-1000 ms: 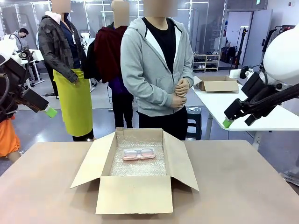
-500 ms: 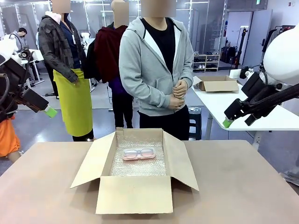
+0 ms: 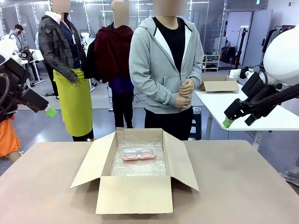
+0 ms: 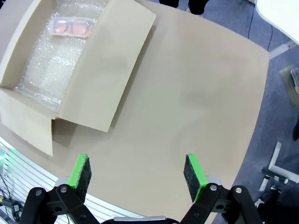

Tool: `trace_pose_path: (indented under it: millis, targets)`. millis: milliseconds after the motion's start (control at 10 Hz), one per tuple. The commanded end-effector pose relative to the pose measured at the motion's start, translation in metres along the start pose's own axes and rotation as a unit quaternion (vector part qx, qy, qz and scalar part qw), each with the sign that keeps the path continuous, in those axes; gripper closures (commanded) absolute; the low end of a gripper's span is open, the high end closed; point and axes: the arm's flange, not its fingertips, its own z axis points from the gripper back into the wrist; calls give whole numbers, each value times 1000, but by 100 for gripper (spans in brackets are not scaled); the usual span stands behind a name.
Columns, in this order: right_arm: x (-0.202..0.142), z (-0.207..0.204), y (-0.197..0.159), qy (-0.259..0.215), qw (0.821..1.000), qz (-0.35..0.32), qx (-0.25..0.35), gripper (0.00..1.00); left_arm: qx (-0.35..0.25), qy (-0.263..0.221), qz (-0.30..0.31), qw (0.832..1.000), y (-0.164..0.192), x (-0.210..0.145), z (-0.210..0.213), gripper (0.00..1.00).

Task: Pack the glasses set securely to prepare it for shipping.
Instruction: Put the Glasses case from the right side of the table into the Package Box.

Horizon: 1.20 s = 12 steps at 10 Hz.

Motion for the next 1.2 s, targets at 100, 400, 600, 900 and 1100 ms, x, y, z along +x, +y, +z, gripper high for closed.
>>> trace_pose_path:
  millis: [100, 400, 600, 900, 1100]
  targets:
    - [2, 1, 0, -1, 1000, 6, -1, 0, -6, -4, -2, 1000, 0, 0, 2, 0]
    - [2, 1, 0, -1, 1000, 6, -1, 0, -6, -4, -2, 1000, 0, 0, 2, 0]
    - [2, 1, 0, -1, 1000, 6, -1, 0, -6, -4, -2, 1000, 0, 0, 2, 0]
    - [2, 1, 0, -1, 1000, 6, -1, 0, -6, -4, -2, 1000, 0, 0, 2, 0]
    - [2, 1, 0, -1, 1000, 6, -1, 0, -6, -4, -2, 1000, 0, 0, 2, 0]
